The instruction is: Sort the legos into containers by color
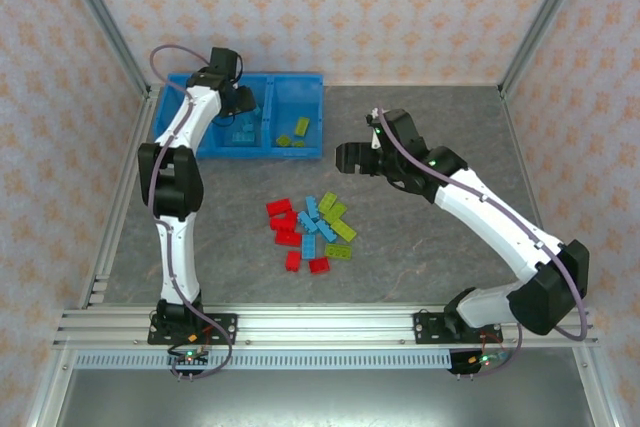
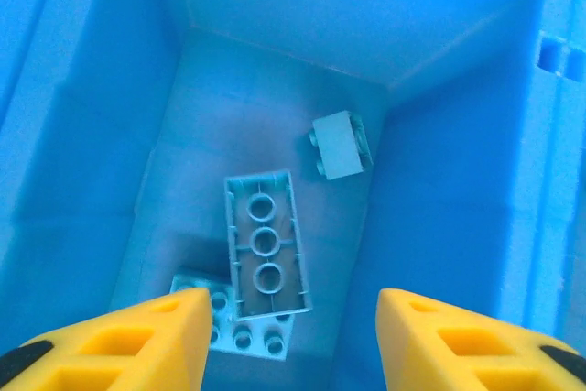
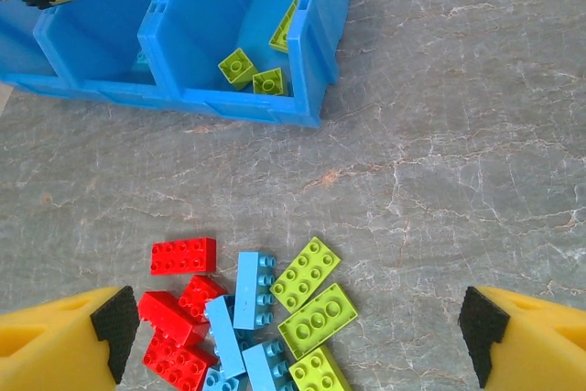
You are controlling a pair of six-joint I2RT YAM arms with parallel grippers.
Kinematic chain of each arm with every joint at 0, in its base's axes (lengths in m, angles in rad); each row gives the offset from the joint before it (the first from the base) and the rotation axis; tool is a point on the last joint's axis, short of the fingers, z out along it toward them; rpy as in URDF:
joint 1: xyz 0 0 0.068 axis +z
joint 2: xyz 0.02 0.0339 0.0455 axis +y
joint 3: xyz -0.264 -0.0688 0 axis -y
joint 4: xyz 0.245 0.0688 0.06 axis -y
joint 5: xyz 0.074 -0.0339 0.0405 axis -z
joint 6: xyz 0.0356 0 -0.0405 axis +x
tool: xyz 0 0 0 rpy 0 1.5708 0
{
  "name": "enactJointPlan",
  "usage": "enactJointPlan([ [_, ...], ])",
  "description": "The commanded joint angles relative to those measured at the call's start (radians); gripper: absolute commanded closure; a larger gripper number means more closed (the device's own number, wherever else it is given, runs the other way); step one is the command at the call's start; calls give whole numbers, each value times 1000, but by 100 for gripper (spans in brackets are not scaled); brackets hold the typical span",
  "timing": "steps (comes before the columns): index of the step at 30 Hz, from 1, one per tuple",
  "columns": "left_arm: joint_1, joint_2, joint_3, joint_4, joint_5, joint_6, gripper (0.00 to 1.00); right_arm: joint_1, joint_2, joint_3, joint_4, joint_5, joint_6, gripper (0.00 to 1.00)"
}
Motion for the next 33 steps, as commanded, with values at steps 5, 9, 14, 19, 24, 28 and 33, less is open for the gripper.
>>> enactJointPlan([
  [5, -24, -422, -283, 100, 120, -21, 48, -3, 44, -12, -2, -2, 53, 7],
  [9, -118, -720, -515, 181, 126, 29, 48, 3, 97, -45, -12, -39, 119, 9],
  [14, -214, -956, -644, 128, 83, 215, 40, 18, 171, -101, -10, -62, 207, 12],
  [19, -215, -1108, -759, 125, 88, 389, 34, 37, 339, 3, -87, -56, 332, 21],
  [24, -215, -1190, -884, 179, 125, 479, 25, 81, 532, 186, -200, 45, 382, 27],
  [28, -218, -1204, -915, 166, 102, 525, 19, 90, 657, 287, -257, 83, 433, 32],
  [33, -220, -1209, -926, 163, 75, 540, 18, 105, 745, 341, -275, 113, 446, 33],
])
